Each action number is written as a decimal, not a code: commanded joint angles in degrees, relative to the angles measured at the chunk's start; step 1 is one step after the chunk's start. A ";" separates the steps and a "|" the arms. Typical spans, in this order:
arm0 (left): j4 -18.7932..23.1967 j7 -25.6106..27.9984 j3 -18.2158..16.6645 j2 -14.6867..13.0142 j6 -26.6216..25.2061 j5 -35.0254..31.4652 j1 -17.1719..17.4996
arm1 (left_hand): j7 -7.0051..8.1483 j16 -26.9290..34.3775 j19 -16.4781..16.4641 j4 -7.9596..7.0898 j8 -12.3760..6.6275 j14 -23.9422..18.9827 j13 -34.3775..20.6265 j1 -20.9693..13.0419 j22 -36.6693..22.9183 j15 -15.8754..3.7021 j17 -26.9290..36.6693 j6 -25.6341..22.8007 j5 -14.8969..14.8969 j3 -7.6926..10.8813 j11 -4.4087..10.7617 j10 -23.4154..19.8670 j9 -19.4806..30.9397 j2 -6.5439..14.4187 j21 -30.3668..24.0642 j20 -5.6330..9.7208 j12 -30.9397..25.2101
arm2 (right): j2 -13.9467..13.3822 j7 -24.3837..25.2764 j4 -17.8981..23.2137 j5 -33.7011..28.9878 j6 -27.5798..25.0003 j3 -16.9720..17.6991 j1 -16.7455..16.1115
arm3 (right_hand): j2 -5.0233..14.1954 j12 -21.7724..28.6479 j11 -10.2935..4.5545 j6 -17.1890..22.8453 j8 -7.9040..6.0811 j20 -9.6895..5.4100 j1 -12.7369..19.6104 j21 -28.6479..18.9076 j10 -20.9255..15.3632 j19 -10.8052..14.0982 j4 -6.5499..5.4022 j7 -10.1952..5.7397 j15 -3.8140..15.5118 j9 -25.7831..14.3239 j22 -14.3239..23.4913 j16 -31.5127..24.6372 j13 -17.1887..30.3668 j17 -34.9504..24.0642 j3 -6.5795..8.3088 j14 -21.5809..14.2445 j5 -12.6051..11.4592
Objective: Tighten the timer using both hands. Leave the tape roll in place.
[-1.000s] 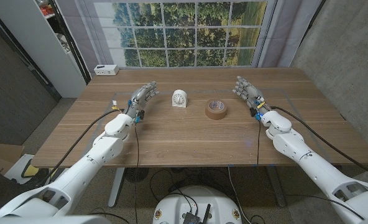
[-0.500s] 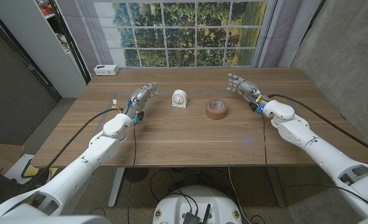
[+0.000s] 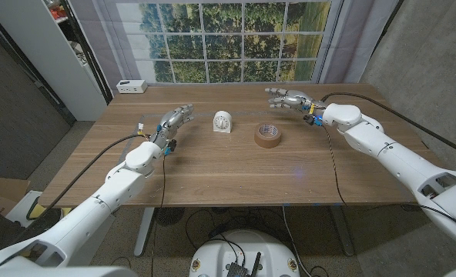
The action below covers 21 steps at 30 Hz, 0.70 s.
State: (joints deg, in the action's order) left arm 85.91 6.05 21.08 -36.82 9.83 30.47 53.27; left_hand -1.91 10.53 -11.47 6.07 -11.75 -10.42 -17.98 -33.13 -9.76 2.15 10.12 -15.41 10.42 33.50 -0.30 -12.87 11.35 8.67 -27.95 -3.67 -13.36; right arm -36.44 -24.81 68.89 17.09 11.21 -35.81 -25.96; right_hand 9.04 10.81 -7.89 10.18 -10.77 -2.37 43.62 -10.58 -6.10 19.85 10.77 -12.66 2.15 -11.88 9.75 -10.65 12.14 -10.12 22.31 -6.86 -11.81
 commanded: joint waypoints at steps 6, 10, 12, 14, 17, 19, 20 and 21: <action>3.95 1.66 -1.87 -3.58 -2.77 0.46 4.00 | -0.05 0.39 0.05 1.18 -0.76 0.07 -0.42 -1.31 -0.25 -0.16 0.15 -1.85 0.26 -0.27 0.11 -0.68 0.34 -0.07 0.56 -0.23 -0.72 | 2.17 -11.98 -2.21 -14.16 1.71 -10.04 14.37 | -0.34 0.11 -0.74 -1.79 -0.19 -0.57 4.06 -0.34 1.78 -0.60 -0.02 -0.20 8.04 -0.08 0.14 -0.15 0.28 -0.05 1.60 0.40 -1.34; 4.40 2.03 -1.88 -4.06 -3.03 -0.06 4.46 | 0.04 0.43 0.14 1.40 -0.84 0.08 -0.50 -1.41 -0.26 -0.19 0.17 -2.15 0.27 -0.46 0.09 -0.69 0.39 -0.14 0.74 -0.30 -0.78 | 3.46 -13.70 -2.82 -17.03 2.36 -11.95 16.76 | -0.43 -0.17 -1.34 -3.07 -0.10 -0.46 6.71 -0.38 3.54 -0.86 -0.06 -0.19 7.88 0.02 0.15 -0.13 0.23 -0.06 2.38 0.85 -2.02; 4.27 1.83 -1.83 -4.17 -2.60 -0.31 4.63 | 0.05 0.45 0.18 1.45 -0.83 0.07 -0.53 -1.41 -0.26 -0.19 0.18 -2.18 0.26 -0.57 0.11 -0.68 0.41 -0.17 0.81 -0.33 -0.80 | 4.13 -14.49 -3.17 -18.03 2.69 -12.69 17.70 | -0.54 -0.20 -1.70 -3.52 -0.07 -0.32 7.51 -0.38 4.07 -1.01 -0.12 -0.19 7.57 0.06 0.15 -0.11 0.20 -0.06 2.54 1.08 -2.24; 4.50 2.04 -1.81 -4.39 -2.79 -0.57 4.87 | 0.08 0.45 0.22 1.50 -0.86 0.10 -0.56 -1.43 -0.26 -0.20 0.19 -2.27 0.26 -0.64 0.09 -0.69 0.42 -0.18 0.87 -0.35 -0.82 | 4.54 -14.76 -2.81 -19.96 2.89 -13.70 18.62 | -0.75 -0.19 -1.65 -4.21 -0.09 0.68 8.58 -0.39 4.95 -1.29 -0.33 -0.20 6.13 0.09 0.18 -0.03 0.16 -0.09 2.59 1.74 -2.51; 4.80 2.27 -1.77 -4.76 -2.84 -1.04 5.32 | 0.03 0.49 0.18 1.60 -0.92 0.09 -0.63 -1.46 -0.27 -0.24 0.20 -2.50 0.26 -0.81 0.21 -0.77 0.46 -0.21 0.97 -0.35 -0.89 | 5.30 -14.26 -1.76 -24.40 3.48 -15.69 20.16 | -0.89 -0.34 -1.60 -4.63 -0.08 1.10 9.02 -0.43 5.87 -1.39 -0.45 -0.20 5.68 0.11 0.21 -0.08 0.12 -0.11 2.52 1.89 -2.63; 5.01 2.44 -1.76 -4.95 -2.89 -1.32 5.55 | 0.11 0.51 0.16 1.64 -0.94 0.08 -0.65 -1.48 -0.28 -0.23 0.21 -2.60 0.26 -0.87 0.13 -0.80 0.47 -0.21 1.01 -0.38 -0.92 | 5.81 -13.97 -1.41 -26.53 3.97 -16.58 20.87 | -0.99 -0.42 -1.70 -4.98 -0.04 1.16 9.28 -0.46 6.46 -1.43 -0.51 -0.20 5.64 0.13 0.22 -0.09 0.10 -0.13 2.46 2.04 -2.68; 5.18 2.55 -1.75 -5.06 -3.05 -1.44 5.64 | 0.19 0.51 0.18 1.66 -0.95 0.09 -0.67 -1.49 -0.28 -0.23 0.21 -2.63 0.26 -0.92 0.05 -0.85 0.48 -0.21 1.05 -0.39 -0.95 | 6.16 -13.91 -1.53 -27.50 4.43 -17.06 21.29 | -1.04 -0.43 -1.64 -5.10 -0.03 1.14 9.40 -0.45 6.59 -1.47 -0.49 -0.20 5.68 0.13 0.23 -0.07 0.08 -0.13 2.45 2.11 -2.70; 5.28 2.59 -1.76 -5.17 -2.94 -1.59 5.80 | 0.20 0.53 0.15 1.68 -0.95 0.07 -0.68 -1.50 -0.28 -0.25 0.22 -2.66 0.26 -0.95 0.08 -0.88 0.49 -0.20 1.06 -0.37 -0.98 | 6.58 -13.82 -1.94 -28.35 5.11 -17.51 21.71 | -1.08 -0.45 -1.71 -5.31 -0.01 1.10 9.65 -0.45 6.88 -1.55 -0.45 -0.19 5.74 0.14 0.24 -0.07 0.06 -0.13 2.47 2.20 -2.75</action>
State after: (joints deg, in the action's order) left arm 89.96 7.89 19.48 -40.73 7.21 30.15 57.58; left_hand -1.65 10.82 -11.25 7.46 -12.18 -10.43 -18.51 -33.89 -9.76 2.15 10.12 -17.49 10.41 32.39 -0.18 -13.19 11.61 8.53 -27.30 -3.89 -13.80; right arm -32.66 -37.35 66.63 -0.86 13.78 -47.96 -9.61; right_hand 8.00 10.47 -9.45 5.65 -10.77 -1.53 52.32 -10.81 -0.05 18.20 10.42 -12.80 1.86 -11.71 9.74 -10.65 12.13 -10.13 24.44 -5.10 -14.21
